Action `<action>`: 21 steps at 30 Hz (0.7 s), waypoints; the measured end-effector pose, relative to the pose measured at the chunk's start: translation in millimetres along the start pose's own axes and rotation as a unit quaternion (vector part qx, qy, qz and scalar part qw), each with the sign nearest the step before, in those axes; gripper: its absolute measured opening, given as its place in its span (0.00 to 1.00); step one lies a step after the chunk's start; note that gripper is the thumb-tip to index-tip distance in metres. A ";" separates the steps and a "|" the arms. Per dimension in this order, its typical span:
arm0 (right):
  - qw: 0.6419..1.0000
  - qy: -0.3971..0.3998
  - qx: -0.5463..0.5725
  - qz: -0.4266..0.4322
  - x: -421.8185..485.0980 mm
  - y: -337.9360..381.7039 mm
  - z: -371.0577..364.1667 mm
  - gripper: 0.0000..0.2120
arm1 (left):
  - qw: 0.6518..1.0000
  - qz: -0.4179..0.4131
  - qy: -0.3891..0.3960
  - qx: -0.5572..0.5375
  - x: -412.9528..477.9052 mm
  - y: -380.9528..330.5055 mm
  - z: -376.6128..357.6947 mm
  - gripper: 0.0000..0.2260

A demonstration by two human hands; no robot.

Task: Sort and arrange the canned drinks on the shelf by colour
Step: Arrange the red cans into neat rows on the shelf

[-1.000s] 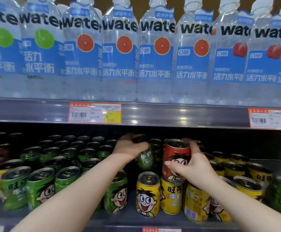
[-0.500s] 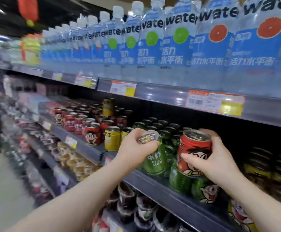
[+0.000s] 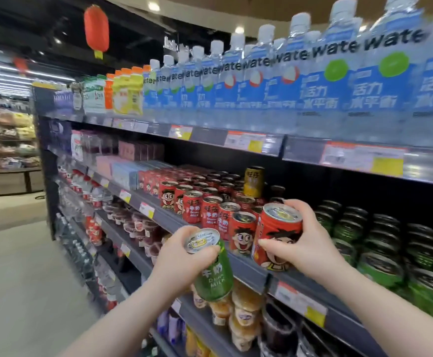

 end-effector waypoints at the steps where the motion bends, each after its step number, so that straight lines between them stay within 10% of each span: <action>1: 1.000 -0.006 -0.001 -0.001 9.5 3.1 -12.0 0.39 | 1.000 -0.001 0.001 -0.002 7.9 5.0 11.2 0.24; 7: 0.998 -0.039 -0.044 0.001 68.9 21.6 -48.7 0.38 | 1.000 -0.013 0.004 -0.010 45.5 20.8 50.5 0.10; 21: 0.982 -0.054 -0.174 -0.054 246.3 -13.7 -104.7 0.40 | 0.999 -0.023 0.012 0.019 149.1 37.3 83.4 0.12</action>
Point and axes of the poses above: each hand's wrist, its own x-axis towards the middle knuckle, its own z-axis out of the back of the hand, y = z × x, the point moved 9 cm from there along x, towards the middle knuckle, and after that the axes turned 2 degrees about z, right-handed, at the moved point
